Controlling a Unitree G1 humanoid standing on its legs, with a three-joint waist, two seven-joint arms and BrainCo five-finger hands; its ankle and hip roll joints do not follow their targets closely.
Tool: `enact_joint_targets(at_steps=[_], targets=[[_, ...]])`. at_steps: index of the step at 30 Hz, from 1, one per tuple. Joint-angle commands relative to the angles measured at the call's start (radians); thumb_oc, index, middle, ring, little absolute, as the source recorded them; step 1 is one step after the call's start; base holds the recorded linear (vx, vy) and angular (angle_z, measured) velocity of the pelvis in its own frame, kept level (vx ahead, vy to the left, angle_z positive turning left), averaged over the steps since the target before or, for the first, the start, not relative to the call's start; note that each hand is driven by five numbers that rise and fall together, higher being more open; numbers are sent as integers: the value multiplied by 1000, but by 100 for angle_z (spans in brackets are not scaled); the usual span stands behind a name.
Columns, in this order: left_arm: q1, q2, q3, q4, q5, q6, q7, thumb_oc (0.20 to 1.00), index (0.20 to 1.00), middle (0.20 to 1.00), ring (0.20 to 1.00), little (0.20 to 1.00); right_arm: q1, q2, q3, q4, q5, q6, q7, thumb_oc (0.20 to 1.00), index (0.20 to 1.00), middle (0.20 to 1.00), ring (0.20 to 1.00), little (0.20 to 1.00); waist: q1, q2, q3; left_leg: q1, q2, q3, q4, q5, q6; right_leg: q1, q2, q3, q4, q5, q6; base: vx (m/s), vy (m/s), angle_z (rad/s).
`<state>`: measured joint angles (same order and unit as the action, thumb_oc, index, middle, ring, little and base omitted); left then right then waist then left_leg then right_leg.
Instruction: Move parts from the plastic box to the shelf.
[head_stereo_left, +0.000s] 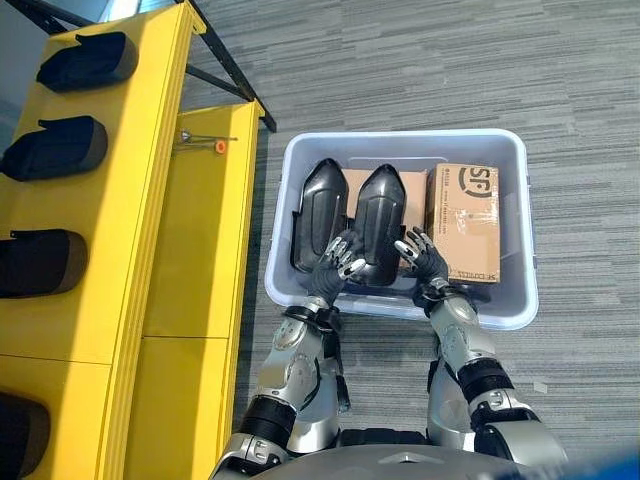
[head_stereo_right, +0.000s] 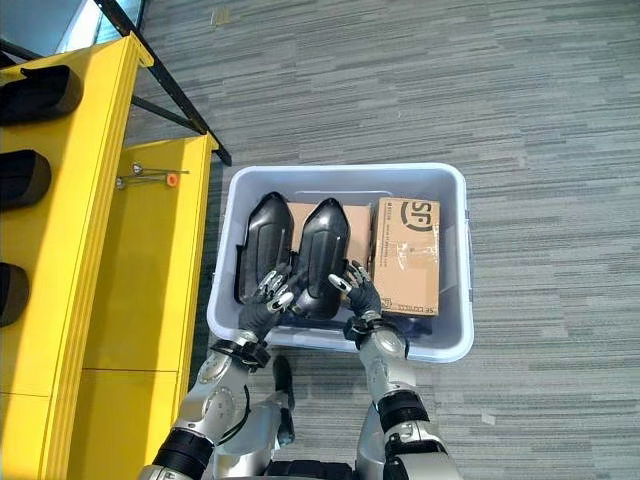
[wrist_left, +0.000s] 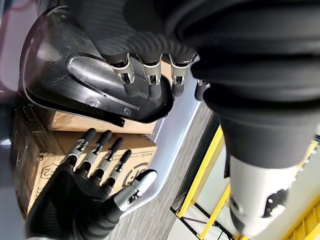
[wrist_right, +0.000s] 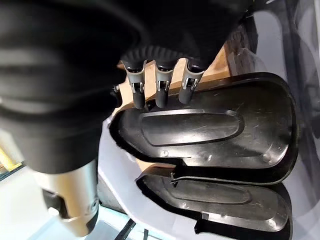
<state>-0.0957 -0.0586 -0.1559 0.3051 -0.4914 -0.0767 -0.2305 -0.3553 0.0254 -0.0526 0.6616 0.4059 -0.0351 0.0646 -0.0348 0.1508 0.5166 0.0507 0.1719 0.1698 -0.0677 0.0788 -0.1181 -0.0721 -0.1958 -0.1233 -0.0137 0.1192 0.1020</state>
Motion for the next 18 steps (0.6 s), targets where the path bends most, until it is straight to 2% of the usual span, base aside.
enact_joint_targets(at_steps=[1, 10, 18], targets=[[-23, -88, 5, -75, -13, -56, 9, 1000, 1000, 1000, 1000, 1000, -51, 47, -46, 25, -32, -64, -4, 1000, 1000, 1000, 1000, 1000, 26, -5, 3, -13, 68, -54, 112, -21, 2, 11, -129, -39, 33, -66, -66, 2, 30, 0], [-23, -100, -7, -84, -18, -61, 14, 1000, 1000, 1000, 1000, 1000, -57, -4, -51, 84, -56, -84, -22, 1000, 1000, 1000, 1000, 1000, 27, 15, 3, -34, 67, -59, 110, -21, -5, -12, -144, -37, 35, -63, -63, 1, 6, 1], [-25, -123, -23, -92, -23, -65, 23, 1000, 1000, 1000, 1000, 1000, -97, -81, -40, 214, -96, -106, -64, 1000, 1000, 1000, 1000, 1000, 25, 45, 3, -60, 68, -68, 117, -18, -7, -40, -152, -29, 42, -57, -58, -1, 3, 1]])
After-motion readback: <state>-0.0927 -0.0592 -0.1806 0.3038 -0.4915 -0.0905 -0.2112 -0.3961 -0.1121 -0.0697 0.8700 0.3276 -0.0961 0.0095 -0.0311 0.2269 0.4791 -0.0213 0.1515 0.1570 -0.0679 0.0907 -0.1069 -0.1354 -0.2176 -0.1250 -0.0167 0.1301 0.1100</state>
